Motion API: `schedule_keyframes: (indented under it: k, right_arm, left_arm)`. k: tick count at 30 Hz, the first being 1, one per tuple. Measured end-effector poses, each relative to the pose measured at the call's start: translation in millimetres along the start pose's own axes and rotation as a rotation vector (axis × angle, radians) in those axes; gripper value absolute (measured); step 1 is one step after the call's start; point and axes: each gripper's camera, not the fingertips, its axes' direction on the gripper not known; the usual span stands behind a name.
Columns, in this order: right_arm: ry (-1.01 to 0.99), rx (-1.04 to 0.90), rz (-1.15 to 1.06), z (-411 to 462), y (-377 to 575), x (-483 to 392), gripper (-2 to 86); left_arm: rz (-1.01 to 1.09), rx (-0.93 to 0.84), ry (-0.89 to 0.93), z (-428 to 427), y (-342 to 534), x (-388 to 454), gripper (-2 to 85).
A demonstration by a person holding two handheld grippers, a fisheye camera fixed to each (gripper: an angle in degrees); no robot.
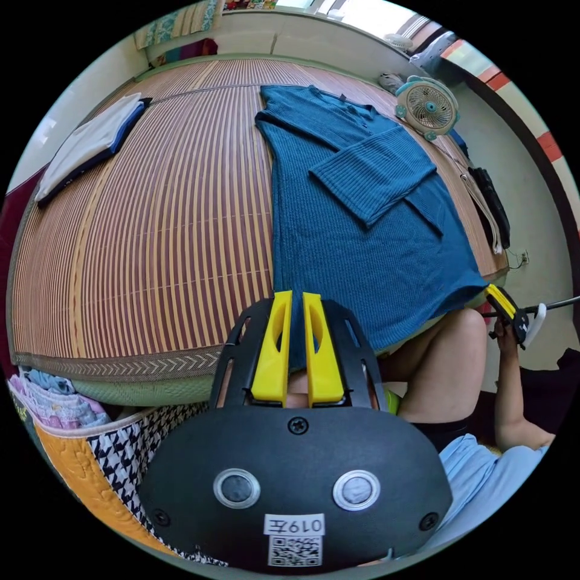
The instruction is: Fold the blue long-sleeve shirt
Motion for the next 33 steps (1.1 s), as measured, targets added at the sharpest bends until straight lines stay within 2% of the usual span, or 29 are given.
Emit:
schedule_keyframes:
  k: [2,6,9,13,17,27,33]
  right_arm:
    - [0.017,-0.055,0.039,5,28,10,-0.5]
    - [0.008,-0.033,0.149,-6,48,33,-0.5]
    - [0.017,-0.001,0.19,-12,32,44,1.1]
    - [-0.038,-0.018,0.306,7,-12,76,5.1]
    - [-0.132,-0.052,0.428,38,-32,113,3.9]
    - [-0.055,-0.114,0.403,52,-26,126,-0.1]
    - [-0.012,-0.108,0.384,41,-24,152,4.9]
  left_arm:
    - [0.028,0.001,-0.018,-1,4,11,1.3]
    - [0.105,0.009,0.016,-1,13,37,1.3]
    - [0.146,0.008,0.015,5,18,55,1.3]
    - [0.068,0.029,0.038,6,15,44,1.2]
    - [0.048,-0.004,0.065,8,14,30,1.2]
    - [-0.01,-0.066,0.103,24,23,-3,1.4]
    - [0.036,-0.071,0.062,17,32,-10,1.1]
